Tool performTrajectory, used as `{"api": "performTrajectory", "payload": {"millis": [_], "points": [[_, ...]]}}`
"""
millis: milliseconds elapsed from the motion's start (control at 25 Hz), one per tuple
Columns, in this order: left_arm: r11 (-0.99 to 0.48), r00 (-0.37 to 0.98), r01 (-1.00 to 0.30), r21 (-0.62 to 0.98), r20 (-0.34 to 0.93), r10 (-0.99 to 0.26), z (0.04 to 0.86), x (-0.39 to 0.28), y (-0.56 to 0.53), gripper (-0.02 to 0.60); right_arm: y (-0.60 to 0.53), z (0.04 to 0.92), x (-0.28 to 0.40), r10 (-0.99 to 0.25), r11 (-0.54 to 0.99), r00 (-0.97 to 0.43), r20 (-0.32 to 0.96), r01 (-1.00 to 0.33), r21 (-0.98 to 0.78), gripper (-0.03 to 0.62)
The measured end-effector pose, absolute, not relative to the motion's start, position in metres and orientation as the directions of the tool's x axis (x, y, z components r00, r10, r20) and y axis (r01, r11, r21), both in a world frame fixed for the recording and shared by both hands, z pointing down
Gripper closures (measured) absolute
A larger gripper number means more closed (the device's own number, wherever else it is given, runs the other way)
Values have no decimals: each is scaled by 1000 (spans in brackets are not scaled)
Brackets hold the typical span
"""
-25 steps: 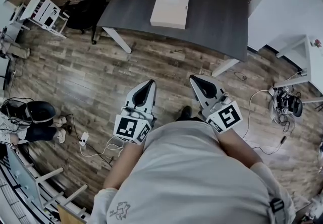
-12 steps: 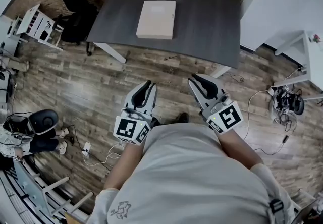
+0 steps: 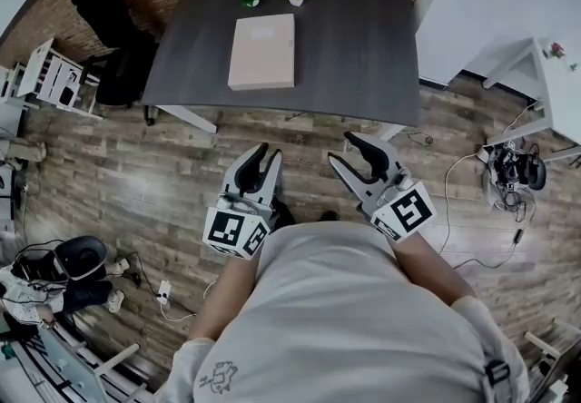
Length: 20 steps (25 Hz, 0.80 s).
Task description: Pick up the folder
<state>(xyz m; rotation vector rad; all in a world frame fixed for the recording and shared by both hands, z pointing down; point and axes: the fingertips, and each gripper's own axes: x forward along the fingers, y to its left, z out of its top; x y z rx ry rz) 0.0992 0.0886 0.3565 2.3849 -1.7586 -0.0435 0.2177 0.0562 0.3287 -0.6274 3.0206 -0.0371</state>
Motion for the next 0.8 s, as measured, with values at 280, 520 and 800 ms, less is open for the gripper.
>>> {"api": "performTrajectory", "payload": {"millis": [280, 520, 800], "points": [[-359, 373, -918, 171, 60, -926, 357, 70, 41, 472, 21, 326, 191, -463, 886, -885, -43, -463, -24, 381], [-407, 421, -897, 171, 52, -906, 353, 21, 0, 472, -15, 323, 148, -518, 855, -854, -40, -517, -30, 384], [-461, 477, -869, 181, 55, -877, 351, -50, -38, 469, -46, 329, 81, -575, 817, -818, -6, -575, -48, 384]]}}
